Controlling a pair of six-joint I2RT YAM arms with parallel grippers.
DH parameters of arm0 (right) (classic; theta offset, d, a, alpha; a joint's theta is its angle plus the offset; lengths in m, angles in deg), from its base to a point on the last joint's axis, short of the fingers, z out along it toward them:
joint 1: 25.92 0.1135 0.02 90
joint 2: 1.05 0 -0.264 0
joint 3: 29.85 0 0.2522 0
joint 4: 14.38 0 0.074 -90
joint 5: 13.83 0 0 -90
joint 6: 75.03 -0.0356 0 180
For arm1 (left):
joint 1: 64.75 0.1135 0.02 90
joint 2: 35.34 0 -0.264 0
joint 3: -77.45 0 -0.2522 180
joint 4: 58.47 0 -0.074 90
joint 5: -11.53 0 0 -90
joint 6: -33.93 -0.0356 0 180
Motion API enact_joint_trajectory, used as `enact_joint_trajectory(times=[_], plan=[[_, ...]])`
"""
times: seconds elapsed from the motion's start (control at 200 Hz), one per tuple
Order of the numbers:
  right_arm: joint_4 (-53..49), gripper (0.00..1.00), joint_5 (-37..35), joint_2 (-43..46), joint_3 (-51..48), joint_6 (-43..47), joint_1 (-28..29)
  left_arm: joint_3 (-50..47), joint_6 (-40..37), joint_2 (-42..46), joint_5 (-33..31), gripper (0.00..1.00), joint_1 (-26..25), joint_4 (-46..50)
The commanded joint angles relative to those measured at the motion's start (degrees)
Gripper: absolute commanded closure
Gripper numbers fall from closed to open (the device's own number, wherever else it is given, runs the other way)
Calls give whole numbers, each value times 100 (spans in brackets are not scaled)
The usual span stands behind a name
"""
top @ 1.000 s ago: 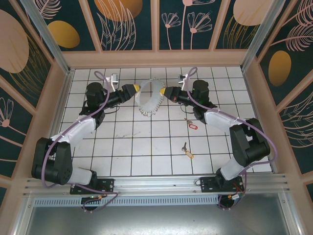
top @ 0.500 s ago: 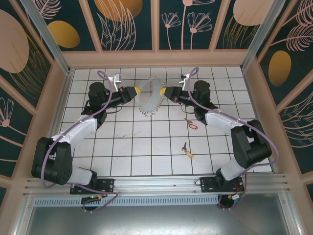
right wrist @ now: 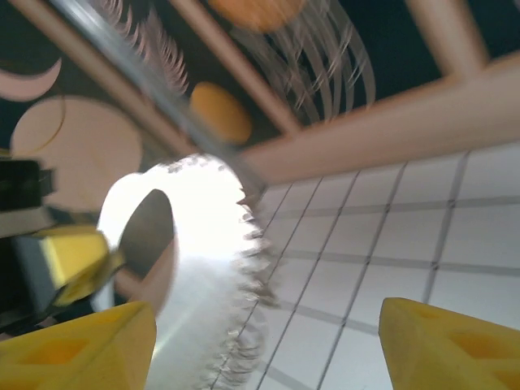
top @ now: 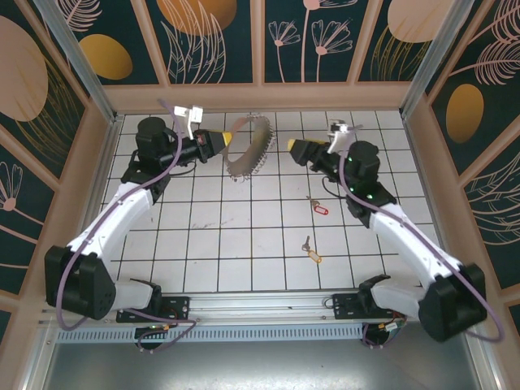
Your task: Put the keys on the keyring
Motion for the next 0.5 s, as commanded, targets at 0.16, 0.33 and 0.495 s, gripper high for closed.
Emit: enact_joint_trajectory(times=[0.16,0.33,0.495], plan=[[556,32,-1921,1370,-1237,1254,-131,931,-1882,17,601,100,-96,1341],[-235,48,-1617,1301,-901,2031,36,2875,-3075,-1125,-835,100,-403,4458],[567,55,-2377,1423,-1420,3570,1029,2626,-3081,-718,-729,100,-783,3513]])
